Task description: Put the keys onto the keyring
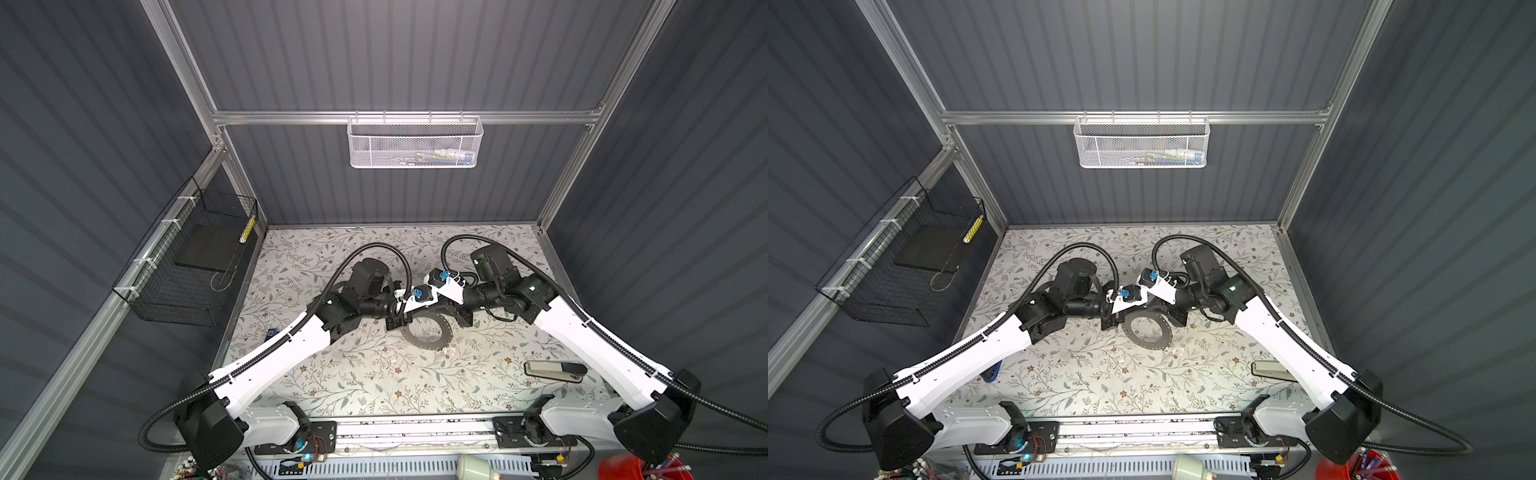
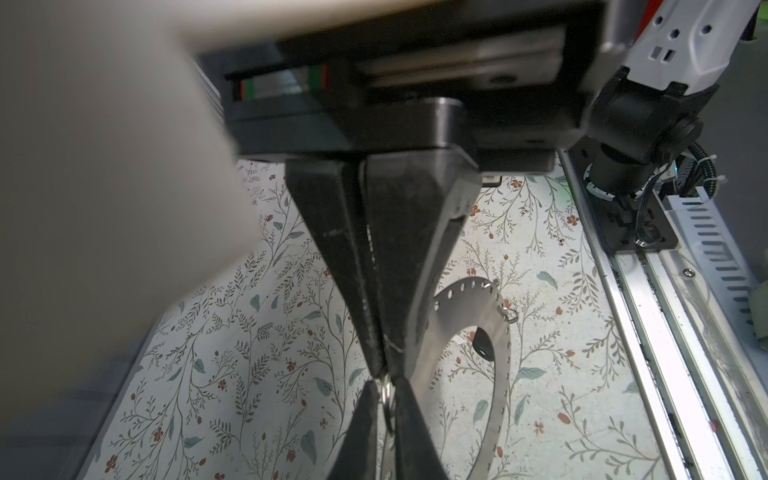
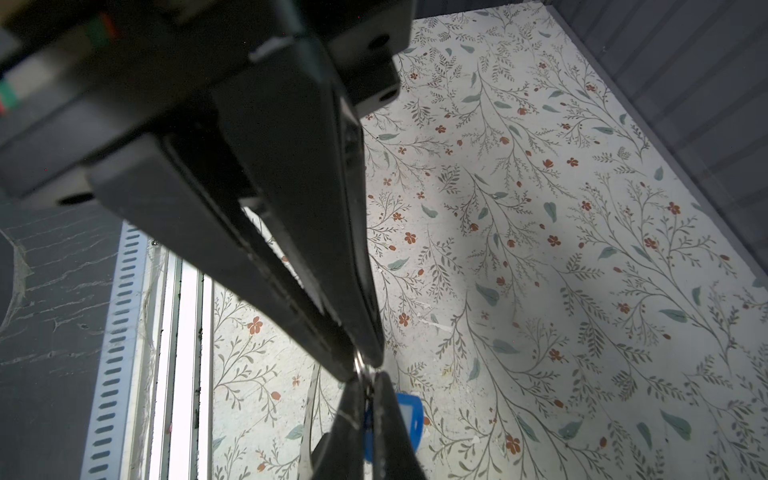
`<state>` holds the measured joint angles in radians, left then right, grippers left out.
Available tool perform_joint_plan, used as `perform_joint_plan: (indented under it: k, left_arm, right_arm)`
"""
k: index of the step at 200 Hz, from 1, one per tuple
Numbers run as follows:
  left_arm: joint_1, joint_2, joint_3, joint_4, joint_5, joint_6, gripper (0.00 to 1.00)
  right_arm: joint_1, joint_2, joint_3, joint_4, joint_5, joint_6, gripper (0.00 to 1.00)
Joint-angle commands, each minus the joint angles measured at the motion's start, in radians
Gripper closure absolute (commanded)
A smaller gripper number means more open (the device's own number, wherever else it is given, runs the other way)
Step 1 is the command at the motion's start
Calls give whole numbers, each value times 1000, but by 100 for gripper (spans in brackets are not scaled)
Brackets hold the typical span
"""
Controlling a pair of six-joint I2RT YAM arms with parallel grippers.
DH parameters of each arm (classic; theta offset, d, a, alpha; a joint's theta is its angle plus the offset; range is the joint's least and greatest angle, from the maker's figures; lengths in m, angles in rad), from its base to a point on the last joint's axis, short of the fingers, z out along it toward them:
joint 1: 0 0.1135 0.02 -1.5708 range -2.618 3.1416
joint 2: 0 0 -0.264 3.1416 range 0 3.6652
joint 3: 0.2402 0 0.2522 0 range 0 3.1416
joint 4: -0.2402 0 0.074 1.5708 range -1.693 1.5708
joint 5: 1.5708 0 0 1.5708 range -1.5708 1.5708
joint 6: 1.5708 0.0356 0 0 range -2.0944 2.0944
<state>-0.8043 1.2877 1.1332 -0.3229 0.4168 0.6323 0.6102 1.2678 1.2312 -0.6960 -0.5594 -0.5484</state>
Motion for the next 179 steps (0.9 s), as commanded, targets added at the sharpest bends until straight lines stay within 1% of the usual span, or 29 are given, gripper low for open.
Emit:
perform_joint_plan:
  k: [1,36,42,61,77,88,106,108,135,153,179]
  left_arm:
    - [-4,23,38,-43,-25,-13,88]
    - [-5,40,52,-56,-17,-12,100]
    - [-6,41,54,-60,-14,-11,100]
    - [-6,39,55,-50,-1,-15,100]
    - [-5,28,46,-17,11,-39,100]
    - [-4,15,37,13,13,-54,100]
    - [-2,-2,21,50,26,-71,100]
    - [-1,-4,19,57,30,-74,100]
    - [27,-33,-33,191,97,-157,100]
    - [54,-50,-76,313,135,-242,100]
    - [78,-59,-107,435,161,-340,100]
  right_arm:
    - [14,-32,28,40,-41,9,100]
    - [17,-35,26,49,-32,15,98]
    - [16,-37,26,50,-29,15,96]
    - [16,-44,16,60,-5,18,86]
    - [14,-64,-4,76,50,15,79]
    - [10,-91,-31,103,88,19,72]
    - [-7,-142,-82,161,118,29,64]
    - [-10,-167,-90,169,120,32,63]
    - [-33,-246,-159,242,133,66,56]
    - [-34,-265,-181,246,127,81,54]
    - [-33,-286,-221,279,101,118,51]
